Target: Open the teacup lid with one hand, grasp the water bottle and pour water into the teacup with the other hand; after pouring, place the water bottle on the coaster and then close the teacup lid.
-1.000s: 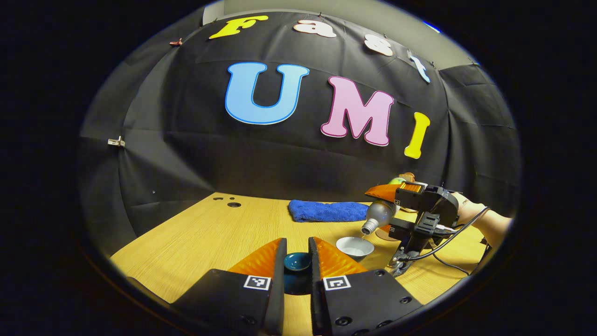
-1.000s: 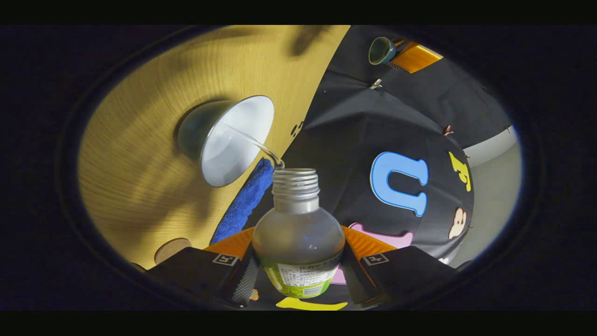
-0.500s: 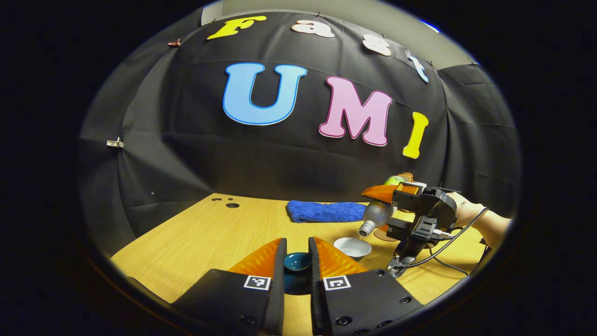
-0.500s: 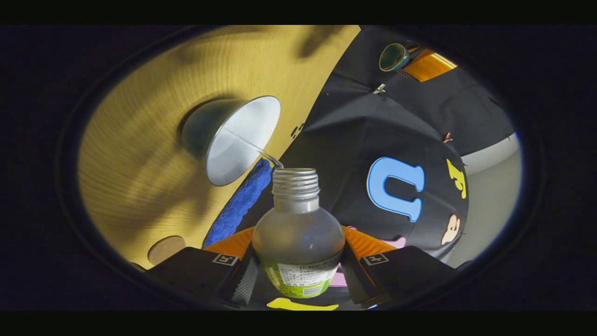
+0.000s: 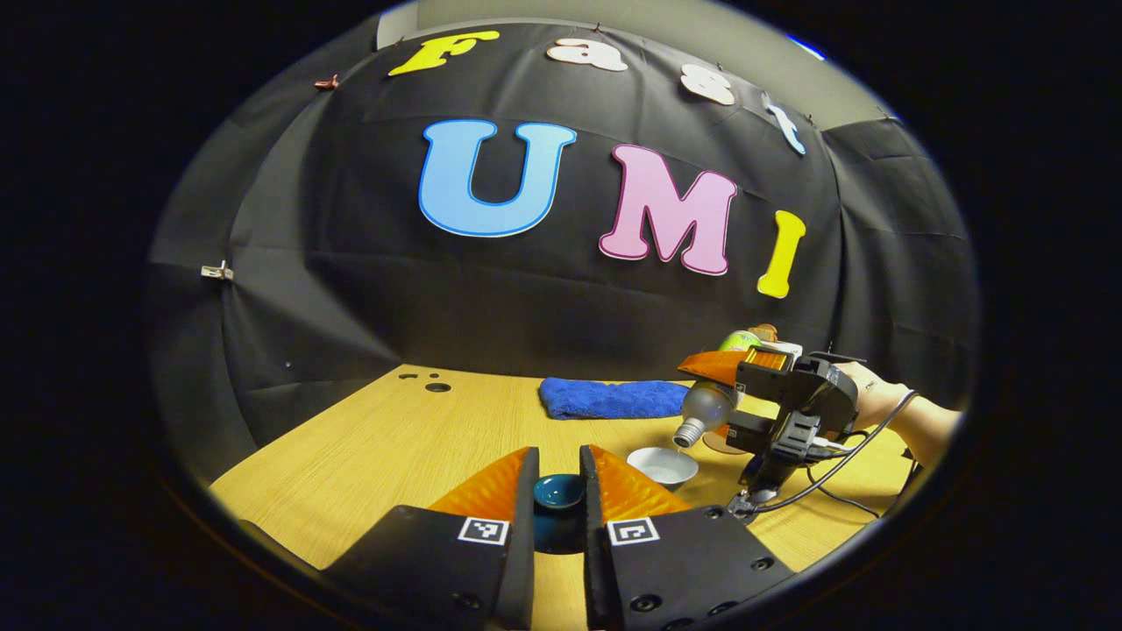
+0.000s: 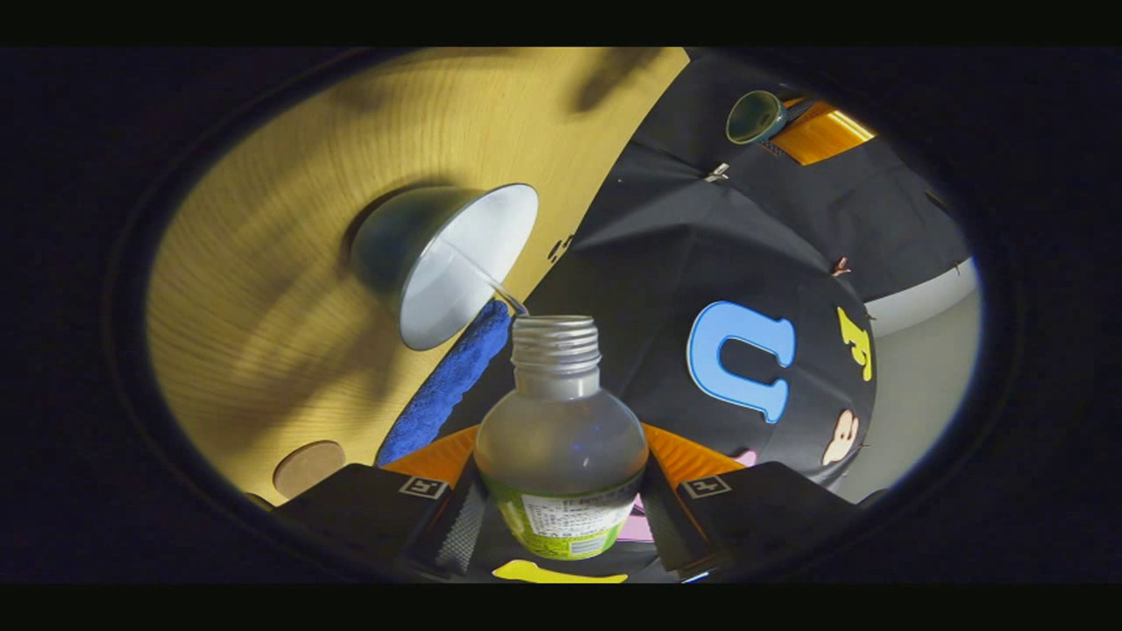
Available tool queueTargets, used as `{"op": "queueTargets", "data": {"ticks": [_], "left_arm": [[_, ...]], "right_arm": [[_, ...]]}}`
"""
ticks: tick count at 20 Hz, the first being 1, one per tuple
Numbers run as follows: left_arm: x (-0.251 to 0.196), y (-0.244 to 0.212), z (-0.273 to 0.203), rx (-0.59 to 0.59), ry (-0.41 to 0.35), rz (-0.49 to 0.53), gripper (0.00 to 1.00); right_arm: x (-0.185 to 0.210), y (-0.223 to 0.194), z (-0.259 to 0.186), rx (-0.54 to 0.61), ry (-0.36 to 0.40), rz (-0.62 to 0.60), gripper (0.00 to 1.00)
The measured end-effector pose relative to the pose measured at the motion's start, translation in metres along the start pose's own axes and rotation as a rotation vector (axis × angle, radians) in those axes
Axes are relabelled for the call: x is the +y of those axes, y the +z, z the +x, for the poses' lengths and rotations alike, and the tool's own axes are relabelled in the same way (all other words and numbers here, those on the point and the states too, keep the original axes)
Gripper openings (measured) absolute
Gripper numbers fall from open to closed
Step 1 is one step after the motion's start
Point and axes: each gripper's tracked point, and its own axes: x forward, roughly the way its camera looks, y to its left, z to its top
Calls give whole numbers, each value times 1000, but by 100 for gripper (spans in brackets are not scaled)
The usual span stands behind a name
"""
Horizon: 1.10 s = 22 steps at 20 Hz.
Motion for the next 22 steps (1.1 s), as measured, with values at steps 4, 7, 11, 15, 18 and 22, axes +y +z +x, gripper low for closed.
{"op": "queueTargets", "data": {"ticks": [4, 7, 11, 15, 18, 22], "left_arm": [[-2, 0, -1, -1, -2, 5, 27], [-3, 3, -2, -8, 2, 15, 27], [-4, 5, -2, -13, 1, 21, 27], [-2, 5, 1, -10, 10, 24, 27], [0, 10, 2, -18, 25, 31, 27], [-1, 14, 3, -28, 35, 48, 27]], "right_arm": [[-1, 0, 0, -2, -2, -3, 81], [-2, -1, -1, 0, -4, -6, 81], [-3, 3, -2, -8, -9, -6, 81], [-4, 4, -2, -14, -16, 1, 81], [-5, 0, -2, -10, -16, 30, 81], [-7, -11, -5, 13, -15, 117, 81]]}}
